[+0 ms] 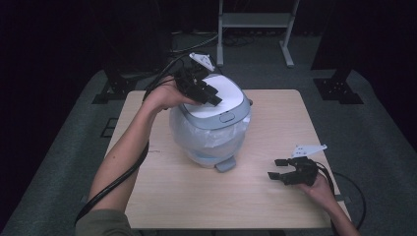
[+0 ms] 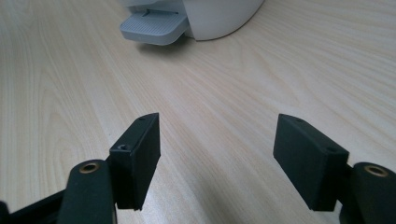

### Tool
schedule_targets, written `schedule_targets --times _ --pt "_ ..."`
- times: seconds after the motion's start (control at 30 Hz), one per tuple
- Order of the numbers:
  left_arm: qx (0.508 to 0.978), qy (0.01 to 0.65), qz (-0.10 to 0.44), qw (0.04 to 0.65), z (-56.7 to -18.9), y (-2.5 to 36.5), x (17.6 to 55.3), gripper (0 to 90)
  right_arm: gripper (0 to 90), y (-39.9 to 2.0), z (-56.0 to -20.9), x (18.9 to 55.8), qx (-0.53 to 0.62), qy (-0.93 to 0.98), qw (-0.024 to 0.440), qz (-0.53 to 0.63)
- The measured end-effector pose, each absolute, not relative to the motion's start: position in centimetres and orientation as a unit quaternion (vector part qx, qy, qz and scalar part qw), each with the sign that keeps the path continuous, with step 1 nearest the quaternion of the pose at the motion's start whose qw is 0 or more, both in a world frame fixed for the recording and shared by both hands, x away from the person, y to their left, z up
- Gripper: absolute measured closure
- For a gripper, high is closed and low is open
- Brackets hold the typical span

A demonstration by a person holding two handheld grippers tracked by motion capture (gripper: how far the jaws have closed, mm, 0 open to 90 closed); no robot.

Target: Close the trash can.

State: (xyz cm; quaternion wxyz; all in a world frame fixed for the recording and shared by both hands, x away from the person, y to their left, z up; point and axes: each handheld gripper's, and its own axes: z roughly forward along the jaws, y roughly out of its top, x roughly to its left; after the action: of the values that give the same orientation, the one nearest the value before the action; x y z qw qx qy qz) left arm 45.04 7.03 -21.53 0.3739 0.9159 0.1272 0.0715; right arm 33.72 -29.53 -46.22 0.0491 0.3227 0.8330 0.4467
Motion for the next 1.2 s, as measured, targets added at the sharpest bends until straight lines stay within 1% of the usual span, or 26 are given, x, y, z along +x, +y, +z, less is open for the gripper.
schedule_targets --times 0.27,0.37,0.4,0.43,0.5,0.67,0.7,0.73,0.8,0.9,1.07,1.2 --pt "0.904 0.142 0.088 0.395 -22.1 7.5 44.4 57.5 30.6 -29.7 -46.1 33.8 0.321 0.832 0.053 0.449" --pt "0.904 0.147 0.097 0.389 -22.0 7.3 44.1 57.6 30.6 -29.6 -46.1 33.8 0.321 0.833 0.054 0.449" --pt "0.910 0.145 0.105 0.374 -22.2 7.2 44.1 57.5 30.6 -29.6 -46.1 33.8 0.320 0.833 0.054 0.449" --pt "0.905 0.149 0.105 0.384 -22.3 7.2 44.0 58.2 30.6 -29.6 -46.1 33.7 0.321 0.833 0.053 0.449" --pt "0.906 0.149 0.108 0.382 -22.2 7.2 43.9 57.7 30.6 -29.5 -46.1 33.7 0.320 0.834 0.053 0.447" --pt "0.906 0.144 0.125 0.379 -22.1 7.2 43.7 52.0 30.6 -29.6 -46.0 33.6 0.322 0.833 0.054 0.447" --pt "0.907 0.141 0.129 0.377 -22.1 7.2 43.7 49.3 30.6 -29.6 -46.0 33.6 0.323 0.832 0.056 0.447" --pt "0.906 0.142 0.126 0.378 -22.0 7.2 43.6 45.5 30.6 -29.6 -46.0 33.6 0.322 0.832 0.058 0.448" --pt "0.902 0.140 0.118 0.391 -22.0 7.5 43.3 44.0 30.6 -29.7 -45.9 33.6 0.324 0.831 0.060 0.448" --pt "0.902 0.141 0.121 0.391 -21.9 7.8 42.8 40.0 30.6 -29.7 -45.8 33.5 0.325 0.831 0.063 0.448" --pt "0.896 0.145 0.131 0.399 -21.6 8.8 41.6 38.0 30.6 -29.8 -45.6 33.4 0.328 0.829 0.067 0.448" --pt "0.898 0.146 0.132 0.394 -21.4 9.5 40.7 36.2 30.6 -30.0 -45.5 33.3 0.331 0.827 0.072 0.449"
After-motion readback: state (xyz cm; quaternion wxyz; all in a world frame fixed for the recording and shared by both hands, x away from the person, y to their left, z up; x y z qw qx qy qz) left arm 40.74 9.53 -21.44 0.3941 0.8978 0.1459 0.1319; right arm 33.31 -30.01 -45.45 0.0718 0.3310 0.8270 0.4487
